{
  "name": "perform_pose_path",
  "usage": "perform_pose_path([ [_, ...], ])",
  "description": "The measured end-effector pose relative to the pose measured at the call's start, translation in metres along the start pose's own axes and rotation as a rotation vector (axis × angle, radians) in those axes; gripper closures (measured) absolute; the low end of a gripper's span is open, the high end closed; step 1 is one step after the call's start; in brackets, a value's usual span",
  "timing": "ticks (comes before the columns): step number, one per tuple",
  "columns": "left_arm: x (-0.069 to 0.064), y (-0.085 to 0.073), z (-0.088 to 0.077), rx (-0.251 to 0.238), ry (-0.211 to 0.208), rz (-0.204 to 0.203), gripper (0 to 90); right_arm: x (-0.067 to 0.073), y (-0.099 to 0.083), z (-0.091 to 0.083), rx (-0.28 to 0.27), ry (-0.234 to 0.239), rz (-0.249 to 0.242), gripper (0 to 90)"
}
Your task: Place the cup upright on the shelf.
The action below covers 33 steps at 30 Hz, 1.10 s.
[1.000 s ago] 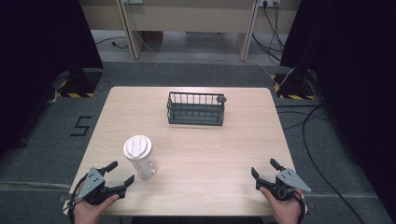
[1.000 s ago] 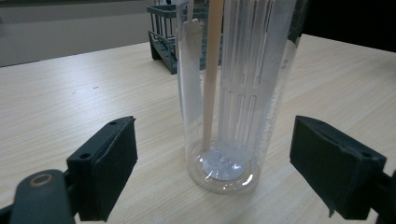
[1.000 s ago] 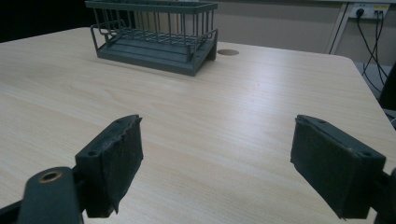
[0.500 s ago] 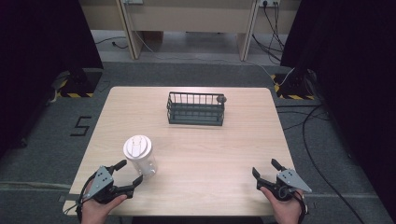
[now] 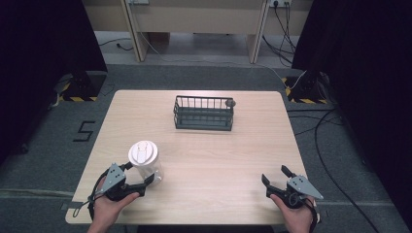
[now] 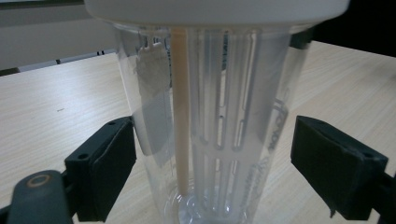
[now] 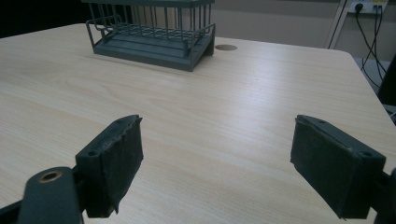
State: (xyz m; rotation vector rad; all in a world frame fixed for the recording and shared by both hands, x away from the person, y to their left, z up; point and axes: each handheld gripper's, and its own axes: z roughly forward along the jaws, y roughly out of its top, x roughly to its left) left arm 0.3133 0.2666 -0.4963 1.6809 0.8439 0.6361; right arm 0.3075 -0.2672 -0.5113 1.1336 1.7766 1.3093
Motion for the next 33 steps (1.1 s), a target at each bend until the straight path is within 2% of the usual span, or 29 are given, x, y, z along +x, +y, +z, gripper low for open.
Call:
perform_pose_path([
  [3, 0.001, 0.001, 0.003, -0.001, 0.001, -0.005, 14.2, 0.000, 0.000, 0.000, 0.003, 0.001, 0.001, 17.4],
  [8, 0.001, -0.002, 0.011, 0.008, 0.009, 0.011, 14.1, 0.001, 0.000, 0.001, 0.001, 0.004, -0.002, 17.5],
  [10, 0.002, -0.004, 0.012, 0.010, 0.010, 0.003, 14.3, 0.001, 0.000, 0.001, 0.001, 0.004, -0.002, 17.4],
  [12, 0.003, -0.005, 0.014, 0.008, 0.006, -0.007, 14.3, 0.001, 0.000, 0.001, 0.004, 0.004, -0.001, 17.5],
  [17, 0.003, -0.009, 0.018, 0.025, -0.001, 0.003, 14.3, 0.001, 0.000, 0.001, 0.007, 0.005, -0.008, 17.6],
  [21, 0.004, -0.009, 0.021, 0.026, -0.009, -0.005, 16.2, 0.001, 0.000, 0.002, 0.007, 0.005, -0.006, 17.7],
  [33, 0.005, -0.008, 0.022, 0.024, -0.018, -0.020, 17.6, 0.001, -0.001, 0.001, 0.008, 0.004, -0.014, 18.3],
])
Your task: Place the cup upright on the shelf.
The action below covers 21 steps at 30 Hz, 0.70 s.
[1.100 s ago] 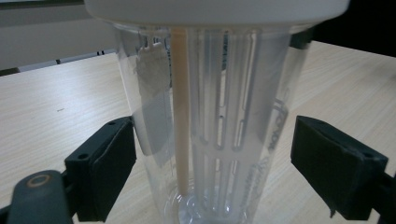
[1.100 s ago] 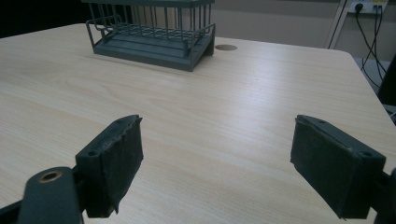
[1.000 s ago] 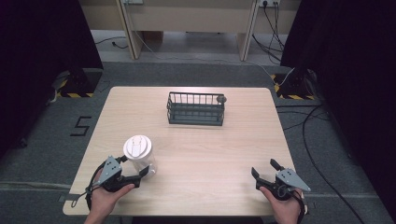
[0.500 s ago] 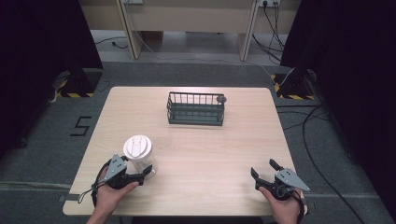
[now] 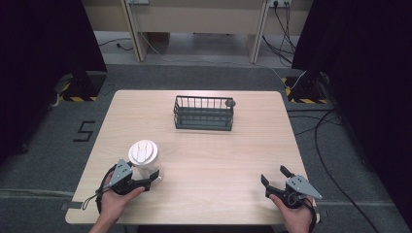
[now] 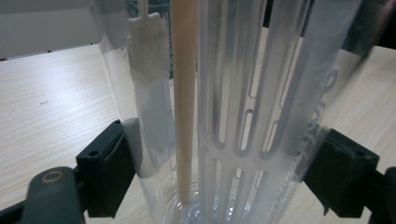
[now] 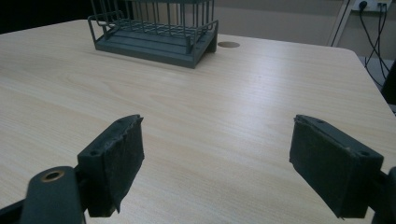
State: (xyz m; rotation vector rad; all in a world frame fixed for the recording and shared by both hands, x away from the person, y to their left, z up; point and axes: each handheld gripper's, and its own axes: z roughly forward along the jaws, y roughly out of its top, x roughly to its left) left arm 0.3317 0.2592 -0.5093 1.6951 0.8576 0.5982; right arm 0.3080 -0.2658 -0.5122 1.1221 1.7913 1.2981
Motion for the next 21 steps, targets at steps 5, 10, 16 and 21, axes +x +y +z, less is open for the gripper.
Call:
perform_pose_path([
  [5, 0.001, 0.002, 0.000, 0.005, -0.006, -0.010, 17.7, 0.001, 0.000, 0.000, 0.002, 0.003, 0.004, 18.5],
  [10, 0.001, 0.007, 0.001, -0.002, -0.004, 0.004, 17.7, 0.001, 0.000, 0.000, 0.000, 0.005, 0.006, 18.6],
  [16, 0.005, 0.017, 0.002, -0.023, 0.002, 0.001, 17.8, 0.001, 0.000, 0.001, -0.002, 0.005, 0.008, 18.8],
  [21, 0.008, 0.029, 0.007, -0.032, -0.003, 0.004, 17.8, 0.001, 0.000, 0.000, -0.002, 0.006, 0.010, 18.9],
])
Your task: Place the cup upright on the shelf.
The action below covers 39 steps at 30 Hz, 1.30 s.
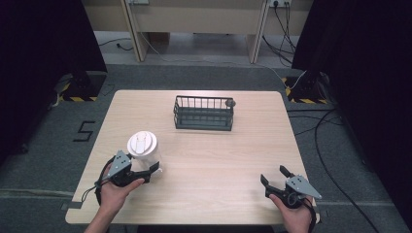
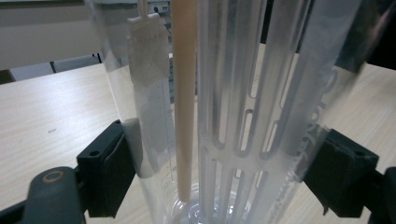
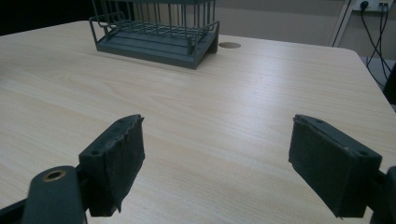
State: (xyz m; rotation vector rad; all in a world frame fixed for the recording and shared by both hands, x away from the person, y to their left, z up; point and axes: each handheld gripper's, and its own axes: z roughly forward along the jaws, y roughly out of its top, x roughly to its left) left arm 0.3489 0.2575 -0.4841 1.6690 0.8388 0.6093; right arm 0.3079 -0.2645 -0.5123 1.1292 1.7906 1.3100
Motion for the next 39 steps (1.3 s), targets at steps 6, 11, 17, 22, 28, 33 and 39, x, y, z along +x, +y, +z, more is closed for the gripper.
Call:
perform_pose_path([
  [6, 0.001, 0.013, 0.010, -0.003, -0.009, 0.007, 17.9, 0.000, 0.000, 0.000, -0.001, 0.002, 0.001, 18.9],
  [11, 0.003, 0.021, 0.017, -0.010, -0.014, 0.008, 17.9, 0.000, 0.000, 0.001, -0.002, 0.004, 0.000, 18.9],
  [17, 0.007, 0.031, 0.026, -0.017, -0.012, 0.000, 17.9, 0.000, 0.000, 0.001, -0.004, 0.005, 0.001, 18.9],
  [22, 0.009, 0.036, 0.033, -0.014, -0.012, -0.002, 17.9, 0.000, 0.000, 0.001, -0.001, 0.005, 0.005, 19.0],
  [28, 0.009, 0.044, 0.042, -0.017, -0.012, 0.010, 17.9, -0.001, 0.000, 0.001, 0.000, 0.005, 0.004, 19.1],
  [33, 0.009, 0.052, 0.052, -0.027, -0.018, 0.018, 17.9, -0.002, 0.000, 0.001, -0.005, 0.001, 0.011, 19.1],
  [39, 0.011, 0.058, 0.061, -0.023, -0.027, 0.018, 17.9, -0.002, 0.000, 0.001, -0.007, 0.003, 0.011, 19.1],
])
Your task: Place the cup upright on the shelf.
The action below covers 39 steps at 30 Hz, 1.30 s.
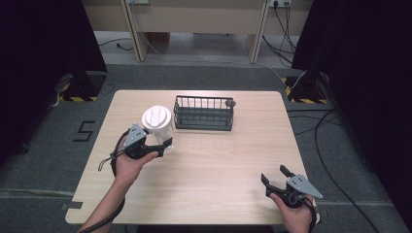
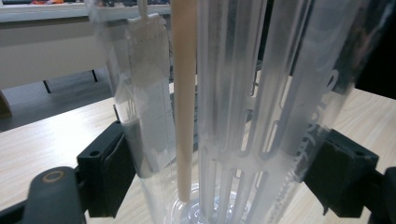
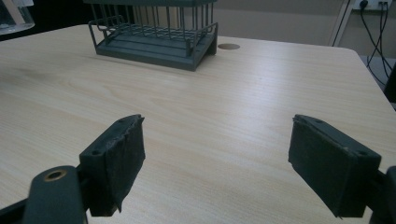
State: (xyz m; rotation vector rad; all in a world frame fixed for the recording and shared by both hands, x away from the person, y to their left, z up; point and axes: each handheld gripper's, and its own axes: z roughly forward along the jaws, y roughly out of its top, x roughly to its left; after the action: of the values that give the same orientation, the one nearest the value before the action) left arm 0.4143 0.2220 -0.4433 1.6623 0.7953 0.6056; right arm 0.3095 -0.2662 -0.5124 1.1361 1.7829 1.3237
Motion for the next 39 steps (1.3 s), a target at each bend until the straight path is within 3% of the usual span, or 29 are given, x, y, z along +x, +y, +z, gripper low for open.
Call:
perform_pose_path([
  [11, 0.005, 0.012, 0.014, -0.003, 0.002, -0.010, 17.9, 0.000, 0.000, 0.000, -0.002, 0.002, 0.008, 19.1],
  [19, 0.007, 0.022, 0.027, 0.015, 0.003, 0.023, 17.9, 0.001, 0.000, 0.000, 0.001, 0.004, 0.005, 19.3],
  [39, 0.011, 0.050, 0.056, -0.012, 0.009, 0.016, 17.9, -0.001, 0.000, 0.000, 0.002, 0.007, 0.005, 19.3],
])
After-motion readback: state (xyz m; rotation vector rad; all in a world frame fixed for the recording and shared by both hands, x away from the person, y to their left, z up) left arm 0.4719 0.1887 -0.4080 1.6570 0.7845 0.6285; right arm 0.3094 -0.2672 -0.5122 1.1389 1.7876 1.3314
